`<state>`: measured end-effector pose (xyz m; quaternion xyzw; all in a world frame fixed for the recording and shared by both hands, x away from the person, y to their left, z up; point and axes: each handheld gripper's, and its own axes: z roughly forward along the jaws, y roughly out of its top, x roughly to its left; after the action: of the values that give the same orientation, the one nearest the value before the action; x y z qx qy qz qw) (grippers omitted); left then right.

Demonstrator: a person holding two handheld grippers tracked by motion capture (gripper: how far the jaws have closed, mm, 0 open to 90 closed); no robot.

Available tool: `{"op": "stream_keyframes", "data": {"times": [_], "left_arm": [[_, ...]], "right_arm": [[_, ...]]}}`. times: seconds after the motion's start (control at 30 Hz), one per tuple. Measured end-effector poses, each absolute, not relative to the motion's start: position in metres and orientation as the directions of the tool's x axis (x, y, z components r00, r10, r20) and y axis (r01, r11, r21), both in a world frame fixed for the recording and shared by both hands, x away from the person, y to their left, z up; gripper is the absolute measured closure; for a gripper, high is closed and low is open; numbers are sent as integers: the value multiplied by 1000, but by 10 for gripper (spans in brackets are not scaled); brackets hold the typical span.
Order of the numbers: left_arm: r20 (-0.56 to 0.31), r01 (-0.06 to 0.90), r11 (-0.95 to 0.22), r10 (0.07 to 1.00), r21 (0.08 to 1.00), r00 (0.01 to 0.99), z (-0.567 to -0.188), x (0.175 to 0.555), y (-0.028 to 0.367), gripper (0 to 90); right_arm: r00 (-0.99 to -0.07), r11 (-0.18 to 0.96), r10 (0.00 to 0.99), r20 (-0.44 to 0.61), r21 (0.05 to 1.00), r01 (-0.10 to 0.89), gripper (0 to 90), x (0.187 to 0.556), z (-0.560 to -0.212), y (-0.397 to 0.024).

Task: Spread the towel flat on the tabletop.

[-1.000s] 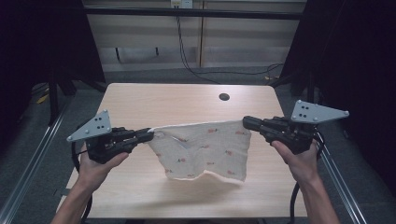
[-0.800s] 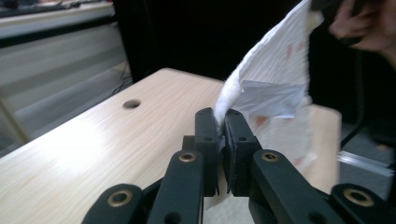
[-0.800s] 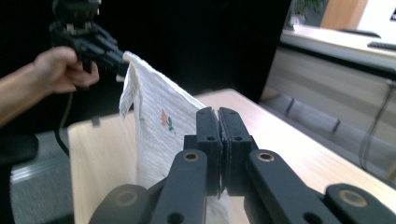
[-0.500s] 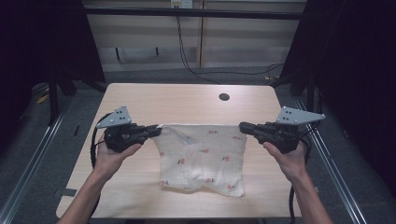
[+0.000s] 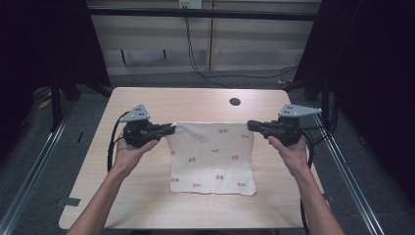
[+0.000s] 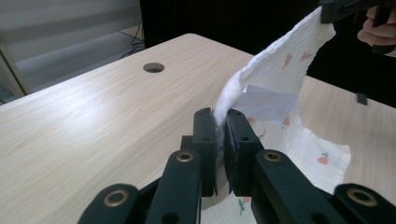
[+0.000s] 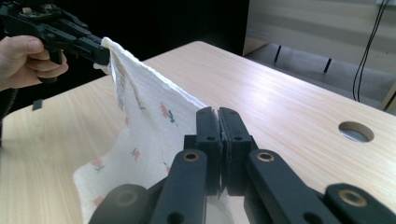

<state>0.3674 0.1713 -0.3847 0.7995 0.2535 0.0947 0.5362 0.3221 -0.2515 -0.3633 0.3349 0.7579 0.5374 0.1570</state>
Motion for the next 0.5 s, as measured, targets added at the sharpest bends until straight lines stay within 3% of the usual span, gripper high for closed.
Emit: {"op": "stream_keyframes", "data": {"times": [0.5], "left_arm": [[-198,457,-334,586,824,786,-440,415,168,806]], "right_arm": [[-667,261,734,128,854,450,879,379,-416,-235]]}}
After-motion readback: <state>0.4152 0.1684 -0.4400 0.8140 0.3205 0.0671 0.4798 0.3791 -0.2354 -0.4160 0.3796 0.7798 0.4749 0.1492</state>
